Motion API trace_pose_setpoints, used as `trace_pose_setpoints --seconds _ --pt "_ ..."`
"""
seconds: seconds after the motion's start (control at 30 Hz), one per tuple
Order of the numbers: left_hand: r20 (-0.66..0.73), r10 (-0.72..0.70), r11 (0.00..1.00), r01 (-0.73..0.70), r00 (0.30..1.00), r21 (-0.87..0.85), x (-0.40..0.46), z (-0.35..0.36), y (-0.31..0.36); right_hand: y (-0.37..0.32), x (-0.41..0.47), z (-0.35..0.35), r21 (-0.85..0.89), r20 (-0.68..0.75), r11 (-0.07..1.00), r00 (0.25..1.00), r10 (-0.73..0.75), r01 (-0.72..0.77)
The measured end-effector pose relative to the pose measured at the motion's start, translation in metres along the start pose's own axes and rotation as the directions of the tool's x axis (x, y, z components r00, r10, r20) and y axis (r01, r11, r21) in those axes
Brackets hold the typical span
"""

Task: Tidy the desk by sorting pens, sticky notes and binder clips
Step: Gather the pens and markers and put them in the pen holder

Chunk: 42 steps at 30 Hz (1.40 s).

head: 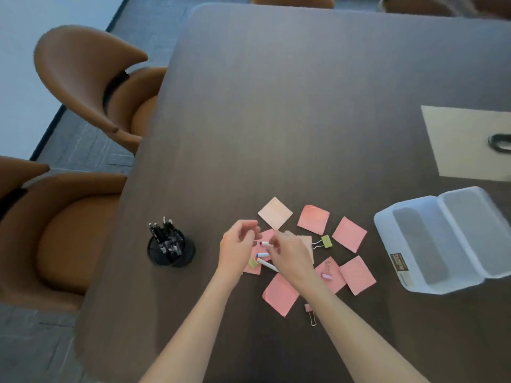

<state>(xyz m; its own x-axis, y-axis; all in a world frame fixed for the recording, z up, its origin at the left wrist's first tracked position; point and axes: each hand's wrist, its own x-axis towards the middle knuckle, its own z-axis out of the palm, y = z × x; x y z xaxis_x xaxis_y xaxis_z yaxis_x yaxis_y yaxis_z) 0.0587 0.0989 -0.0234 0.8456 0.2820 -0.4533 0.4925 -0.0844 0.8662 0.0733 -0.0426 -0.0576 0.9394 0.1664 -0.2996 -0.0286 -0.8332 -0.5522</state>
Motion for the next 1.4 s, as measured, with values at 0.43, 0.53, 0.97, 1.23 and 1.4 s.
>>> trace_pose_setpoints --seconds 0.43,0.53,0.97,1.23,1.4 --pt "0.101 -0.465 0.834 0.473 0.880 -0.284 -0.028 0.025 -0.053 0.038 -0.028 0.033 -0.300 0.093 0.950 0.993 -0.066 0.091" --pt "0.112 -0.475 0.843 0.488 0.873 -0.225 -0.028 0.027 -0.053 0.039 -0.028 0.026 -0.180 0.030 0.983 0.999 -0.035 0.040" --pt "0.108 -0.434 0.802 0.439 0.894 -0.406 -0.011 0.022 -0.054 0.023 -0.005 0.022 -0.294 -0.022 0.945 0.987 -0.158 0.145" --pt "0.078 -0.476 0.802 0.468 0.876 -0.370 -0.007 0.012 -0.062 0.026 0.001 0.030 -0.312 -0.028 0.949 0.998 -0.050 0.039" --pt "0.158 -0.415 0.835 0.444 0.896 -0.324 -0.007 0.017 -0.057 0.015 -0.008 0.014 0.077 0.068 0.997 0.997 -0.022 0.017"
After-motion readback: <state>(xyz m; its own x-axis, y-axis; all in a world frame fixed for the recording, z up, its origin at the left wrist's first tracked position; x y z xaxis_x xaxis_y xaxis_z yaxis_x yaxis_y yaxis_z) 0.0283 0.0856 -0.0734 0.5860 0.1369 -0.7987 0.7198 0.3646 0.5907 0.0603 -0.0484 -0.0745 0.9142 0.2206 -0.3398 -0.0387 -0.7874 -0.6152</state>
